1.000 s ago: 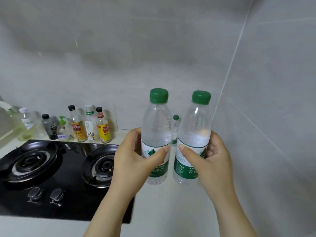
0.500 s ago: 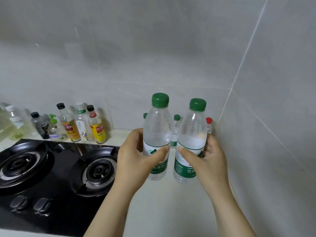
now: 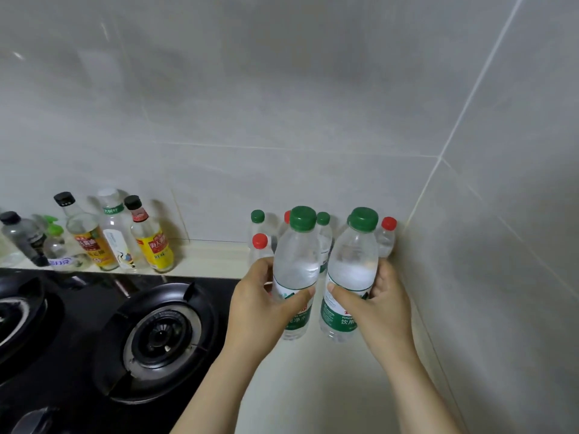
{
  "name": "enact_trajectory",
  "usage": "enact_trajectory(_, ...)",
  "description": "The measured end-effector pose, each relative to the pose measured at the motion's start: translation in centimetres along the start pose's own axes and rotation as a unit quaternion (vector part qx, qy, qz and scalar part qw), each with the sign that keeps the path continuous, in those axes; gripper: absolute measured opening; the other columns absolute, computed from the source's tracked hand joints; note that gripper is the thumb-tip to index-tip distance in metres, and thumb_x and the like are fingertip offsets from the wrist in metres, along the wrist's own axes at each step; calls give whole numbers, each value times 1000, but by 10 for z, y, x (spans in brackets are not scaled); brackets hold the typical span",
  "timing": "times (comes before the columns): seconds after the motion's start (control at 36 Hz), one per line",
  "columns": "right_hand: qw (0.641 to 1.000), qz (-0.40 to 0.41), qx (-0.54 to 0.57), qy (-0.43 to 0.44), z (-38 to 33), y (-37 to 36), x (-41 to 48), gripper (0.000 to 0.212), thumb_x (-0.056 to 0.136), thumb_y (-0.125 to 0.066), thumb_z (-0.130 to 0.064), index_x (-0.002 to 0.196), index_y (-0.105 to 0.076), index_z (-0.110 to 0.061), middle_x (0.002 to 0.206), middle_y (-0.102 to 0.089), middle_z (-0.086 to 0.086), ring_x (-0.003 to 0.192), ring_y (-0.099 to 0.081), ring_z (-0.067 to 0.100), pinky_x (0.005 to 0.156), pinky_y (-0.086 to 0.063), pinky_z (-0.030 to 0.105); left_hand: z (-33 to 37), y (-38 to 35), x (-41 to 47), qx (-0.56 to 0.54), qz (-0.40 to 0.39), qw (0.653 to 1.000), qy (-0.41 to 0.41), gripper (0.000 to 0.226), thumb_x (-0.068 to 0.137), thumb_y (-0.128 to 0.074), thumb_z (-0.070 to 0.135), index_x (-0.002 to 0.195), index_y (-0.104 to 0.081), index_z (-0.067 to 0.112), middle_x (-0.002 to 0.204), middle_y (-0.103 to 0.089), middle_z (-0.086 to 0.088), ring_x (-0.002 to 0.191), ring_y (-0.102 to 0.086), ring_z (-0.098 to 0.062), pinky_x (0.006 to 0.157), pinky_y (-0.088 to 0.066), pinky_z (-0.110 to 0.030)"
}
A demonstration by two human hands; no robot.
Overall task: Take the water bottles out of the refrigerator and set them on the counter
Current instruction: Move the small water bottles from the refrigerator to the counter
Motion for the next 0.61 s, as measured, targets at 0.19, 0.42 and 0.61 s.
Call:
enact_trajectory(0.19, 999, -9, -37, -34, 41, -6, 16, 56, 65, -85, -7, 106, -57, -34, 93, -69, -25, 84, -66, -4, 71, -49, 16, -45, -23, 10, 0, -8, 998, 62, 41, 67, -83, 27, 101, -60, 29, 92, -68, 16, 89, -63, -2, 73, -51, -20)
enact_trajectory(0.42, 994, -20, -72, -84, 82, -14, 32, 53, 65, -85, -10, 95, -53, -38, 84, -68, -24, 78, -64, -6, 68, -49, 18, -83, -45, 23, -4, -7, 995, 98, 41, 69, -83, 18, 95, -56, 35, 85, -67, 19, 79, -61, 5, 59, -47, -5)
enact_trajectory(0.61, 988, -35, -98, -115, 112, -21, 46, 54, 64, -86, -12, 98, -53, -38, 93, -67, -15, 84, -65, -1, 71, -49, 21, -113, -65, 37, -24, 0, 993, 120, 49, 70, -82, 11, 107, -56, 28, 92, -67, 19, 82, -63, 7, 62, -46, -3)
Point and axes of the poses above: each hand's wrist, its own x-axis towards the middle knuckle, its own y-axis out of the back of the hand, z = x × y, the point moved 5 cm from there along x, towards the middle knuckle
